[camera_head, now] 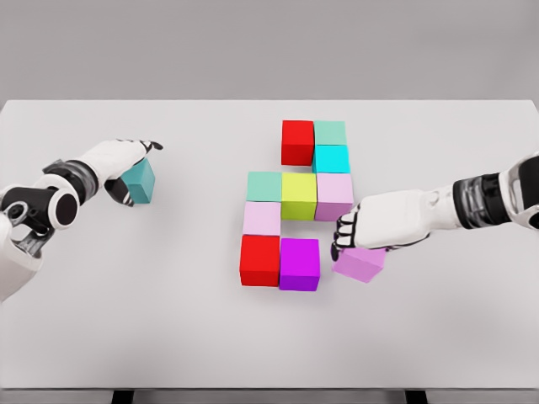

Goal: Assemble the squares on the desktop into the number 2

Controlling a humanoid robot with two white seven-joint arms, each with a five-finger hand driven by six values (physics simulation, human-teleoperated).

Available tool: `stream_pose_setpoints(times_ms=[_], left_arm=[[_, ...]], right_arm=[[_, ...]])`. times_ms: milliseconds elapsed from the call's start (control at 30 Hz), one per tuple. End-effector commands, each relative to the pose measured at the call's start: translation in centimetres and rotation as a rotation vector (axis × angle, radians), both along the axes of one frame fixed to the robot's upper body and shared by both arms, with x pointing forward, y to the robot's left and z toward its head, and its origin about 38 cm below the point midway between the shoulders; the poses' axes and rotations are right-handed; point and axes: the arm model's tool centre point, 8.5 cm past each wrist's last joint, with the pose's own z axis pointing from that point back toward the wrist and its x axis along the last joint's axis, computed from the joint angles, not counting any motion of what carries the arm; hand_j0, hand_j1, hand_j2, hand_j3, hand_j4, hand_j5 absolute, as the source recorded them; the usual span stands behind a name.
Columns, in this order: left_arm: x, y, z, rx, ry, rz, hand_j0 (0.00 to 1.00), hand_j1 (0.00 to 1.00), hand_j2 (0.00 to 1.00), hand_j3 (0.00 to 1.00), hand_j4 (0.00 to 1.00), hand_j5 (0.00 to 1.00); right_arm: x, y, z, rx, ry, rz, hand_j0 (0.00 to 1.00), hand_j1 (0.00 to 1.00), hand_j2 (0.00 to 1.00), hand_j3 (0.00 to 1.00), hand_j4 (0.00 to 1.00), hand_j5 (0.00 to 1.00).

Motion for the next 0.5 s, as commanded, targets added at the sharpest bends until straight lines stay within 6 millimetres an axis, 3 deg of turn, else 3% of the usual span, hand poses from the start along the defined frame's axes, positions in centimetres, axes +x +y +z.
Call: stream_pose_setpoints(times_ms=[0,233,333,367,467], left_arm=[[0.01,0.01,-0.03,0.003,-0.001,0.0,0.95,0.95,0.95,0.95,0.95,0.95],[-0.01,0.11,-0.05,0.003,0.0,0.002,0.96,0.96,0.96,0.96,0.96,0.96],[-0.03,0.13,-0.08,0.001,0.001,0.002,0.97,0.97,0.97,0.97,0.97,0.97],[-0.02,0.17,-0.11,0.002,0.002,0.004,0.97,0.97,0.97,0.97,0.97,0.97],[0.0,0.28,-0.06,0.002,0.001,0.007,0.98,0.98,0.98,0.98,0.98,0.98]], right_arm=[[-0.01,0.37,-0.01,0.009,0.004,0.005,0.48,0.48,0.48,0.48,0.48,0.48],[-0.12,0.06,-0.25,0.004,0.011,0.0,0.52,0.52,0.52,0.52,0.52,0.52],[-0.08,-0.24,-0.12,0.0,0.007,-0.007,0.73,0.73,0.73,0.73,0.73,0.73],[-0.09,-0.31,-0.12,0.0,0.007,-0.009,0.98,0.98,0.98,0.98,0.98,0.98],[0.1,-0.55,0.35,0.0,-0.005,-0.016,1.0,1.0,1.0,1.0,1.0,1.0]])
